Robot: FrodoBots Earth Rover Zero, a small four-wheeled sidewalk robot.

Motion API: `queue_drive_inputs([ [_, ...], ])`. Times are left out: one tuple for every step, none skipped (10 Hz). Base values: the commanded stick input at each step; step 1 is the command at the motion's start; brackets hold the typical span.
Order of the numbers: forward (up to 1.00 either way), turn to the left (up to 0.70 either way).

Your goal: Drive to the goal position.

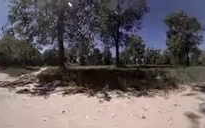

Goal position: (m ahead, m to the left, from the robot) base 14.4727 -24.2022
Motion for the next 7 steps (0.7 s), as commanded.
queue_drive_inputs([
  [0.0, -0.85],
  [0.0, -0.85],
  [0.0, -0.85],
  [0.0, -0.85],
  [0.0, -0.85],
  [0.0, -0.85],
  [0.0, -0.85],
])
